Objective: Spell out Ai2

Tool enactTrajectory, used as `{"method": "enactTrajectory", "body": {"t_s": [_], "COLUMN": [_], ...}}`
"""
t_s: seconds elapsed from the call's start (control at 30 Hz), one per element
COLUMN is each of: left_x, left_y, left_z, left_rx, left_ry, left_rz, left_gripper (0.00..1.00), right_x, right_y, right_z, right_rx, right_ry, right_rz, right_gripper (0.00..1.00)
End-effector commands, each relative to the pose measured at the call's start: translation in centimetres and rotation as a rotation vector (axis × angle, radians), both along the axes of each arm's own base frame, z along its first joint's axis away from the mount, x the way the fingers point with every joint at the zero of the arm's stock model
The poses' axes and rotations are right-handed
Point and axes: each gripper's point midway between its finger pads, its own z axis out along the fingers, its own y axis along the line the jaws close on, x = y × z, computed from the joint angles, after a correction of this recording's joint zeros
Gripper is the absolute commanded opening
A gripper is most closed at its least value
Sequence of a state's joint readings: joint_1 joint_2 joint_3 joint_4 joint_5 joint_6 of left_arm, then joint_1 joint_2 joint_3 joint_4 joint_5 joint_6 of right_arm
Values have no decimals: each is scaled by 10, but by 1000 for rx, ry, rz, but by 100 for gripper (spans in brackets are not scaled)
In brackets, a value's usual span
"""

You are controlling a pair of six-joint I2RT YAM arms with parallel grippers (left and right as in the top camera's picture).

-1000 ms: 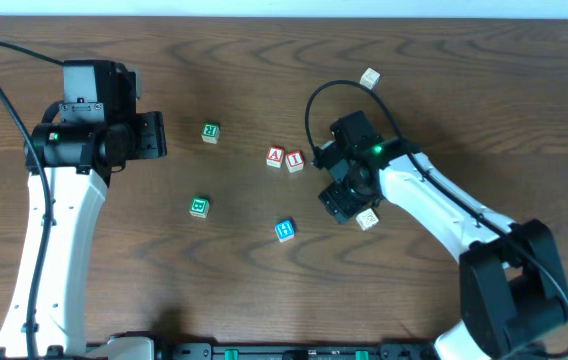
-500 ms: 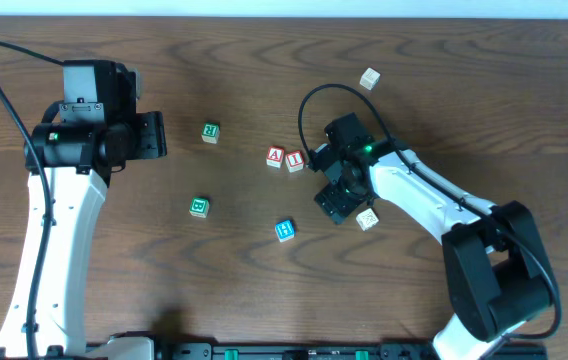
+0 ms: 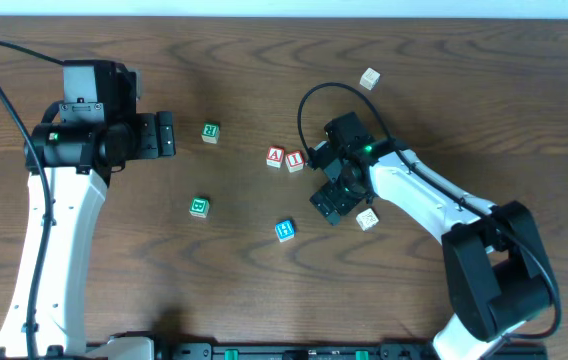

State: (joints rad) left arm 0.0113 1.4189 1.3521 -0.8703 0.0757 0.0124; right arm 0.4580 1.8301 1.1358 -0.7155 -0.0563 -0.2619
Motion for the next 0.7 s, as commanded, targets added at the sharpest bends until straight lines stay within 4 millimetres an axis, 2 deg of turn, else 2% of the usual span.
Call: {"method": "enactTrajectory", "body": {"t_s": [0.0, 0.1, 0.23, 0.67], "left_x": [-1, -1, 0, 2], "left_y": [0, 0, 0, 0], "left_z": [-2, -2, -1, 0], "left_rx": [2, 2, 3, 3], "left_ry": [4, 4, 3, -7], "left_rz": [-9, -9, -9, -9], "left_gripper": [95, 95, 95, 95], "right_x": [-1, 0, -3, -1], "right_y": [3, 3, 1, 1], "right_z": [0, 0, -1, -1], "right_rx": [0, 0, -7, -12], "right_ry": [-1, -2, 9, -1], "right_rz": [13, 13, 14, 30], "right_gripper": [99, 96, 78, 59]}}
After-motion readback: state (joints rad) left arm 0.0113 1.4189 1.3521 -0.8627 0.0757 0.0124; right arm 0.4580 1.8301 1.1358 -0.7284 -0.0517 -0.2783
